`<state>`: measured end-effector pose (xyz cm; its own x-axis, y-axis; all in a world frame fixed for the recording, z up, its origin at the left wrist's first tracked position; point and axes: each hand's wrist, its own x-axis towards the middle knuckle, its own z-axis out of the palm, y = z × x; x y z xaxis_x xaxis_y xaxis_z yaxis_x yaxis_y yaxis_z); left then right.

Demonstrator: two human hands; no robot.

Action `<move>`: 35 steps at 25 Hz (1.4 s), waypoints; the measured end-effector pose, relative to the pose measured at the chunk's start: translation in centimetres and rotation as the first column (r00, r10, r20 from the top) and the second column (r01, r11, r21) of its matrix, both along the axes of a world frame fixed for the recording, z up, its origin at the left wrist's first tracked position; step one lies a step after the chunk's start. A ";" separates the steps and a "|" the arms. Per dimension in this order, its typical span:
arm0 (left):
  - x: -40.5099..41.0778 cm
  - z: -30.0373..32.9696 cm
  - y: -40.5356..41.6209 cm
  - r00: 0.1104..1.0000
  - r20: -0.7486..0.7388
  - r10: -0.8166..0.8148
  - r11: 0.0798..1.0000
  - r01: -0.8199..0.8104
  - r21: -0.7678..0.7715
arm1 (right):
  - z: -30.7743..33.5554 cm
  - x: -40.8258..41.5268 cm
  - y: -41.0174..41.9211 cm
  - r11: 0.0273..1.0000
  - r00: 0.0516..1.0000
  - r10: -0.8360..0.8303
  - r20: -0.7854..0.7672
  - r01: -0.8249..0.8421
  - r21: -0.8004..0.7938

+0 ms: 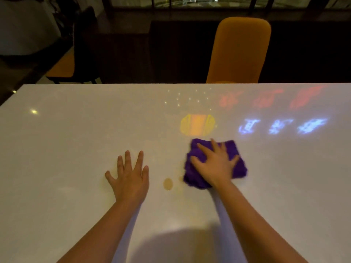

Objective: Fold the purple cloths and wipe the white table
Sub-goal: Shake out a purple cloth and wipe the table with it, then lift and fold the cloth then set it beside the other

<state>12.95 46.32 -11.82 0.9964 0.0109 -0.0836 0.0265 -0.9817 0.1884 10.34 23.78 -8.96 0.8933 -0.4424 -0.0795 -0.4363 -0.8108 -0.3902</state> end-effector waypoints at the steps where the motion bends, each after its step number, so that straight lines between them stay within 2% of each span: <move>1: 0.0 -0.1 0.1 1.000 0.013 -0.003 1.000 0.003 0.005 | -0.2 1.5 3.2 0.994 0.994 0.106 -0.001 -0.106 0.018; 4: -0.2 -0.5 0.2 1.000 0.025 -0.018 0.999 0.017 0.042 | -0.3 1.8 9.1 0.949 0.948 0.315 0.043 -0.315 0.010; 9: 0.0 -0.1 -0.1 0.999 0.038 0.003 1.000 -0.004 0.014 | -1.6 -6.9 5.3 0.897 0.888 0.442 0.127 -0.436 -0.077; 12: -0.3 -0.4 0.0 0.999 0.046 -0.001 0.999 -0.001 0.034 | -1.4 -6.4 1.4 0.943 0.933 0.330 0.146 -0.318 -0.100; 16: 0.0 -0.5 -0.1 0.999 0.037 -0.015 0.999 0.014 0.035 | 0.0 0.4 1.1 0.996 0.994 -0.033 0.102 0.041 -0.078; 19: 0.0 0.0 0.0 0.999 -0.019 -0.029 0.999 0.029 0.023 | 0.6 1.3 0.3 1.000 0.998 0.030 0.064 -0.031 0.006; 21: 0.7 1.3 -0.6 0.998 -0.059 -0.002 0.999 -0.001 -0.053 | 2.3 -0.2 -3.1 0.999 0.979 0.026 0.203 -0.035 0.039; 23: 1.5 3.1 -2.1 0.998 0.010 -0.062 0.973 0.062 -0.222 | 4.1 -1.1 -6.7 0.999 0.953 0.030 0.301 -0.040 0.028; 25: 1.9 5.4 -5.4 0.957 0.146 -0.249 0.856 0.288 -0.429 | 5.2 -1.7 -8.8 0.989 0.967 0.144 0.210 -0.150 0.016; 26: 1.8 6.4 -7.3 0.915 0.172 -0.365 0.785 0.402 -0.471 | 5.4 -1.8 -8.9 0.976 0.967 0.215 0.139 -0.219 0.015; 28: 1.6 7.3 -10.5 0.825 0.115 -0.553 0.725 0.545 -0.421 | 5.4 -1.7 -8.4 0.943 0.943 0.333 0.026 -0.333 0.009; 31: 1.8 6.5 -12.6 0.794 -0.075 -0.603 0.776 0.561 -0.289 | 4.6 -1.0 -7.6 0.899 0.898 0.434 -0.070 -0.437 -0.034; 35: 1.9 6.1 -13.0 0.820 -0.073 -0.568 0.812 0.543 -0.216 | 3.5 -1.1 -7.3 0.913 0.913 0.405 -0.045 -0.407 -0.044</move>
